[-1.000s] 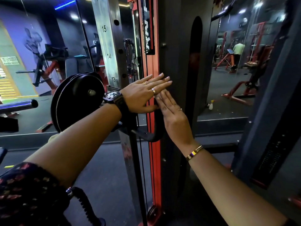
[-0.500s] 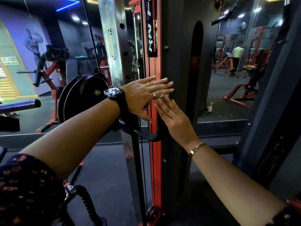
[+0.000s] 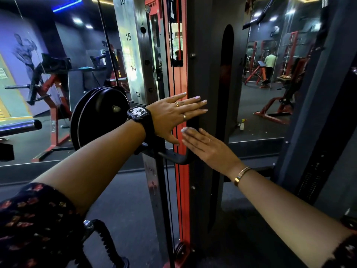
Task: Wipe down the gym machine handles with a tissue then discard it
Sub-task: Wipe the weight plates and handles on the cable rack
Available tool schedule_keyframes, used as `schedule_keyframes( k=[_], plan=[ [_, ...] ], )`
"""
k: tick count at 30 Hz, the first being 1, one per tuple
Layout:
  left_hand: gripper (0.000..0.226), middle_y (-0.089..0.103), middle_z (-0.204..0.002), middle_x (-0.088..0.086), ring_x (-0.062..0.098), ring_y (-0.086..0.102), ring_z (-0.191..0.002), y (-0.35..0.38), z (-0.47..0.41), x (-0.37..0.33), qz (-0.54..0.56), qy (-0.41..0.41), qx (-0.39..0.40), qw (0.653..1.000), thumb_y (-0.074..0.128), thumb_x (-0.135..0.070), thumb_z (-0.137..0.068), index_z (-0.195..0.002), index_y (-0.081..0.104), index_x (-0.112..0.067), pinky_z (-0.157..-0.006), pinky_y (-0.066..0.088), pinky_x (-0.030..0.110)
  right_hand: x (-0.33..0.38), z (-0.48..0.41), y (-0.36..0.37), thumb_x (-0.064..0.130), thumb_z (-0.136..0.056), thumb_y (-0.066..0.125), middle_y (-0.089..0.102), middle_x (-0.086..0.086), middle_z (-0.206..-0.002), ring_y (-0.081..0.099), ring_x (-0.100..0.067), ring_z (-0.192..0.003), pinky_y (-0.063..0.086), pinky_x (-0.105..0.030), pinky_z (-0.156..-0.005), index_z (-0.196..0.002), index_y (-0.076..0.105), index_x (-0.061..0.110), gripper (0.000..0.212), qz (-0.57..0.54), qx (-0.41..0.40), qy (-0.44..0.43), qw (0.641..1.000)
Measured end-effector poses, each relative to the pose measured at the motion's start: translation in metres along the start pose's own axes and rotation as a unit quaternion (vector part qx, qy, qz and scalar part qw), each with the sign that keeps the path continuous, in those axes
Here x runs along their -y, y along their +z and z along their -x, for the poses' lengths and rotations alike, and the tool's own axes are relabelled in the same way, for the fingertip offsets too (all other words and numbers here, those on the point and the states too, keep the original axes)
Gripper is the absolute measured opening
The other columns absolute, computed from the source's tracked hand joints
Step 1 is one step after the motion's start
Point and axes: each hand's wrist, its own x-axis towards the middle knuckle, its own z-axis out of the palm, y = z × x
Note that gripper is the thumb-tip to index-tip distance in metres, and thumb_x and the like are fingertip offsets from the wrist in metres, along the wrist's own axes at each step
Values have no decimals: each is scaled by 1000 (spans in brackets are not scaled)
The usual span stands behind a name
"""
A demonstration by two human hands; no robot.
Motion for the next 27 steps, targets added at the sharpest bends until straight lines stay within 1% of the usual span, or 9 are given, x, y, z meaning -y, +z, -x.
schedule_keyframes(
  k=[4, 7, 10, 12, 17, 19, 23, 25, 27],
  plan=[
    [118, 0, -160, 5, 21, 1, -147, 1, 2, -1, -29, 8, -29, 999, 56, -80, -68, -154, 1, -20, -119, -3, 41, -15, 2, -5, -7, -93, 45, 27, -12, -155, 23, -27, -144, 27, -42, -116, -148, 30, 5, 58, -31, -39, 43, 998],
    [116, 2, -160, 6, 20, 2, -148, 0, 3, -3, -21, 2, -38, 999, 59, -76, -70, -154, 3, -19, -119, -1, 42, -7, -15, -5, -4, -96, 40, 32, -14, -153, 26, -29, -143, 29, -42, -115, -146, 35, 4, 50, -38, -61, 58, 996],
    [106, 10, -161, 9, 22, 9, -149, 2, 4, -6, -17, -5, -63, 998, 49, -76, -77, -155, 10, -15, -121, 9, 46, 7, -5, 0, -4, -97, 25, 21, -15, -157, 17, -29, -145, 20, -41, -118, -149, 25, 4, 52, 15, 1, 5, 1000],
    [102, 14, -161, 10, 22, 11, -148, 2, 5, -7, -8, -5, -71, 997, 40, -77, -80, -155, 15, -13, -121, 10, 45, 7, 11, -1, -6, -93, 30, 18, -13, -158, 15, -27, -146, 14, -39, -119, -150, 23, 5, 58, 11, 30, -24, 999],
    [101, 10, -161, 7, 20, 6, -147, 2, 7, -3, -5, 13, -62, 998, 31, -79, -79, -154, 13, -14, -120, 1, 41, 1, 0, -2, -4, -97, 28, 31, -15, -153, 26, -28, -143, 24, -40, -118, -145, 34, 3, 49, -34, -35, 45, 998],
    [102, 7, -160, 7, 20, 5, -147, 2, 6, -5, -2, 9, -63, 998, 32, -78, -78, -154, 11, -14, -120, 1, 40, 9, -10, 3, -1, -97, 35, 28, -17, -154, 23, -30, -144, 23, -41, -118, -146, 32, 2, 49, -23, -39, 45, 998],
    [107, 3, -159, 8, 19, 1, -146, 5, 7, -7, -30, 9, -69, 997, 35, -80, -75, -154, 8, -13, -120, -2, 38, 22, 8, 10, 5, -93, 47, 14, -17, -158, 9, -31, -147, 13, -42, -120, -150, 21, 3, 63, 22, 39, -29, 999],
    [112, 1, -160, 8, 21, 3, -147, 6, 7, -7, -41, 9, -51, 998, 39, -81, -71, -154, 3, -14, -120, 2, 40, 13, 18, 8, 0, -91, 49, 17, -15, -158, 13, -28, -147, 19, -40, -119, -150, 23, 4, 64, -1, 20, -23, 1000],
    [120, 0, -160, 7, 21, 3, -147, 7, 7, -8, -43, 6, -39, 998, 54, -78, -67, -154, 0, -16, -120, 3, 41, 3, 16, 6, -4, -93, 44, 21, -14, -157, 18, -26, -146, 24, -40, -117, -149, 25, 4, 60, -26, -20, 19, 999]
  ],
)
